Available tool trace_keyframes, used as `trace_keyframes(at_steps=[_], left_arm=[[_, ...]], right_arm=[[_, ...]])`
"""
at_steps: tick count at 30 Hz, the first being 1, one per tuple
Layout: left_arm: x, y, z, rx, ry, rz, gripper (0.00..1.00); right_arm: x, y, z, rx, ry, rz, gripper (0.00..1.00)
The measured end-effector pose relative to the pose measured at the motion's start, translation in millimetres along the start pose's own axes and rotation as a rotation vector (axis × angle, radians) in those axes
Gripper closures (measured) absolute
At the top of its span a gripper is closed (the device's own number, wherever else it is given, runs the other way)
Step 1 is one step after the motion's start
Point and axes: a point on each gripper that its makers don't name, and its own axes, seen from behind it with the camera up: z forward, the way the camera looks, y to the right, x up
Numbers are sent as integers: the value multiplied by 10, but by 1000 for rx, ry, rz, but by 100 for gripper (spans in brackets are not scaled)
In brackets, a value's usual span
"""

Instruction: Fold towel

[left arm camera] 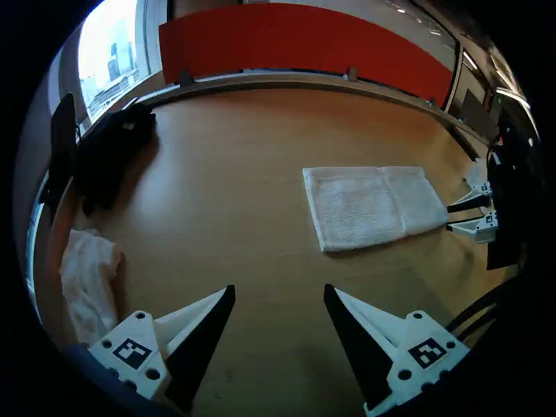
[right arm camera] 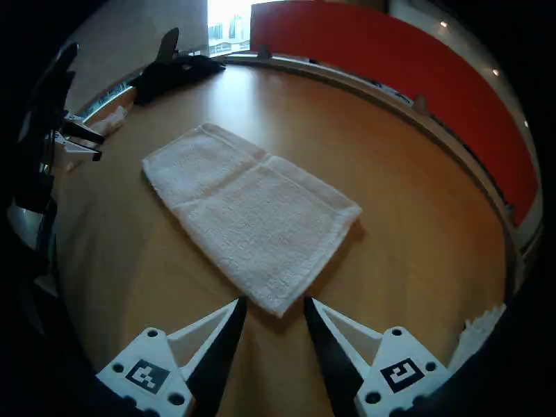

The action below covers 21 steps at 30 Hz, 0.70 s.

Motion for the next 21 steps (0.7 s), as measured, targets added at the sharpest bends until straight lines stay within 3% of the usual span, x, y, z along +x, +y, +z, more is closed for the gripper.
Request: trace_keyframes(at_steps=[7, 12, 17, 21], left_arm=[[-19, -26, -11, 1, -3, -3, 6], [-34, -22, -8, -1, -7, 0, 5], [-35, -5, 1, -5, -9, 3, 5], [-27, 8, 9, -8, -9, 4, 6]], right_arm=[[-64, -25, 32, 24, -20, 11, 71], [-66, -31, 38, 35, -18, 23, 76], [-65, -19, 33, 35, -17, 18, 91], [-22, -16, 15, 31, -10, 15, 94]])
